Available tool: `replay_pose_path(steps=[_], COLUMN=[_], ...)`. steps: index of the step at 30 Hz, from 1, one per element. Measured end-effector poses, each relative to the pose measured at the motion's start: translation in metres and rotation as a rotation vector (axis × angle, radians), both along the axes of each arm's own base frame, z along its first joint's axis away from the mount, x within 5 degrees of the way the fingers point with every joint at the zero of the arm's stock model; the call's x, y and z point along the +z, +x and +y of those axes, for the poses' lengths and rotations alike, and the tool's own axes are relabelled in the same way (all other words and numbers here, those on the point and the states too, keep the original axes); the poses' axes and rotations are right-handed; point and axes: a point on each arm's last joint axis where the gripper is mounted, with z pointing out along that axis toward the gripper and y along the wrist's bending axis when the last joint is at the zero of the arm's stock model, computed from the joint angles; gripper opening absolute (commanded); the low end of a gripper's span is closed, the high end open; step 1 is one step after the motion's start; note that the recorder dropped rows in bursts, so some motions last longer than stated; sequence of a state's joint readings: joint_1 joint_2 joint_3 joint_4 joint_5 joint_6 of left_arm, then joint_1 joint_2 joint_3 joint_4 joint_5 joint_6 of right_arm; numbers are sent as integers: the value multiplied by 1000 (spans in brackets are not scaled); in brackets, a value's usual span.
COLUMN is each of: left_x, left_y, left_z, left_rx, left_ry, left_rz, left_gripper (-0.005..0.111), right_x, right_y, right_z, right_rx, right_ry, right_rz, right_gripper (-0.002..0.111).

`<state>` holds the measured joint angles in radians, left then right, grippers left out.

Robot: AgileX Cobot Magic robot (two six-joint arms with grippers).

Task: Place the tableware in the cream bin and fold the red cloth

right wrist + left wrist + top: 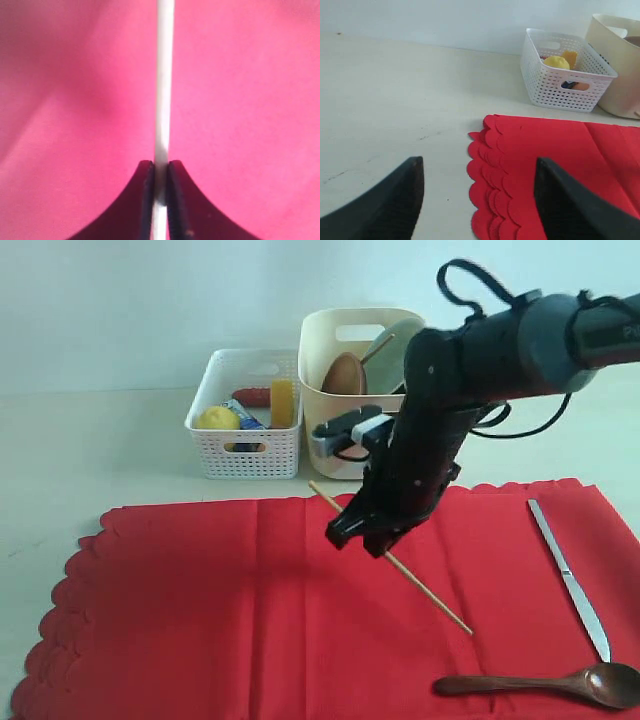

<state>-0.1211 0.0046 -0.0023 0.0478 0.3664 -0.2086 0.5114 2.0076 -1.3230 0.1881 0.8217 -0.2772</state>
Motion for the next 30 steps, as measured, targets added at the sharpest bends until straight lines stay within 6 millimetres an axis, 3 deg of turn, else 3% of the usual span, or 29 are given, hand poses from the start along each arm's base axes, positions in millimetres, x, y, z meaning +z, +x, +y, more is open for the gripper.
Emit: replay_pose_path(steps=[2, 7, 12, 21, 30], left_x=[0, 0, 0, 0, 0], left_y=[0, 0, 0, 0, 0], left_z=[0, 0, 0, 0, 0], left_rx=[0, 0, 0, 0, 0], left_ry=[0, 0, 0, 0, 0], left_rz=[0, 0, 0, 0, 0], left_gripper=[62, 62, 62, 62, 62], right_x=[16, 88, 127, 157, 159], right_y=[-2, -12, -10, 21, 74], right_z=[1, 5, 3, 3, 2], right_rx=[6, 36, 28, -96, -162], right_ry=[43, 249, 340, 449, 459], right_rz=[-26, -214, -446, -845, -943], right_gripper=[0, 0, 0, 0, 0])
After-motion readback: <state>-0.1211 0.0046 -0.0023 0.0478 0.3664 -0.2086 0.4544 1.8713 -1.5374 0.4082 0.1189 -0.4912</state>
